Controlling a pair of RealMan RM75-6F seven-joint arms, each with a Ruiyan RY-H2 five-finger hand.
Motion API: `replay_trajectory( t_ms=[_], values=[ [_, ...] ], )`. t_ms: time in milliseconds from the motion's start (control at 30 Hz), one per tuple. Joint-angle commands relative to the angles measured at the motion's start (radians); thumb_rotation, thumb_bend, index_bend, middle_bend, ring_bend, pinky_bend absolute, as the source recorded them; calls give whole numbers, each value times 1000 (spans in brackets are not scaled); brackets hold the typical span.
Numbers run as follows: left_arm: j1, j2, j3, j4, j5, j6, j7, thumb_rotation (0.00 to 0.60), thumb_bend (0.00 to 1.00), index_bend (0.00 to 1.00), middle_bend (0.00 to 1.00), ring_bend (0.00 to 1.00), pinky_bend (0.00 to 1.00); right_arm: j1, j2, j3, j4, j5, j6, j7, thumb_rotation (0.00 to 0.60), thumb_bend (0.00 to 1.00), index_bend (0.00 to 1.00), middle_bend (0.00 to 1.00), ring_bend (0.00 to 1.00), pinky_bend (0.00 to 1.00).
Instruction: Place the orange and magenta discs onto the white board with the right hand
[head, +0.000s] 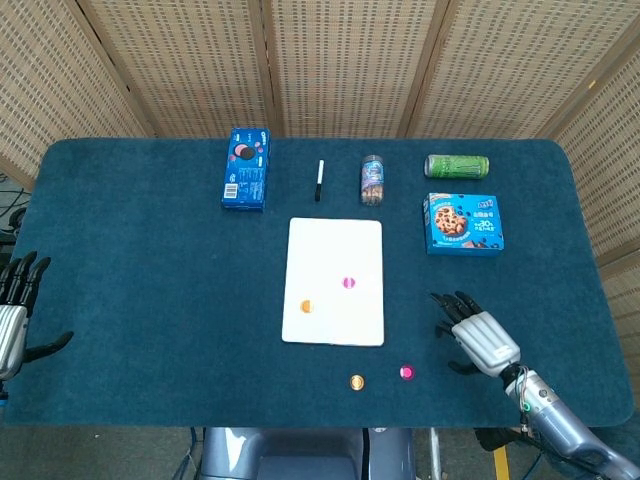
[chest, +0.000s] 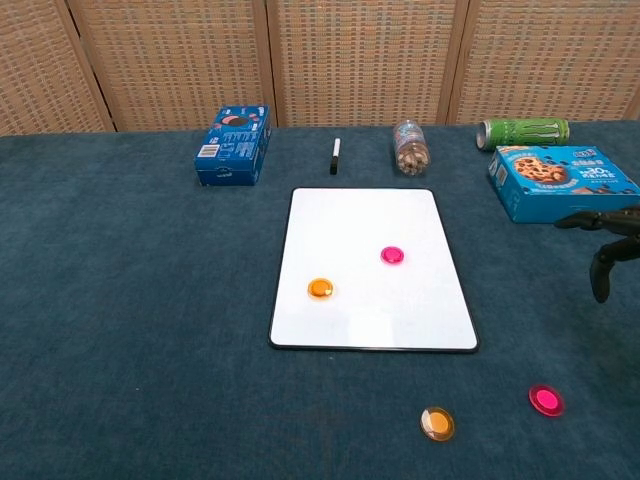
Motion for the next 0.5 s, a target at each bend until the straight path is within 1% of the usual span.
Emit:
replay_trajectory(
  t_ms=[33,333,500],
  values=[
    [-14,5,12,23,20,-29,-43,600,0,0,0,0,0,-15,-19,-15,-7,-35,-2,-24,600,260,407,0,0,10],
    [-15,-1,15,31,18,-34,-48,600,0,0,0,0,0,-30,-58,-2,8,-52,-28,-60,600,260,407,0,0,10],
    [-25,-11,25,49,47,-40,-52,600,0,0,0,0,0,-32,-75,6,7,-61,-47,-78,600,260,407,0,0,10]
  ],
)
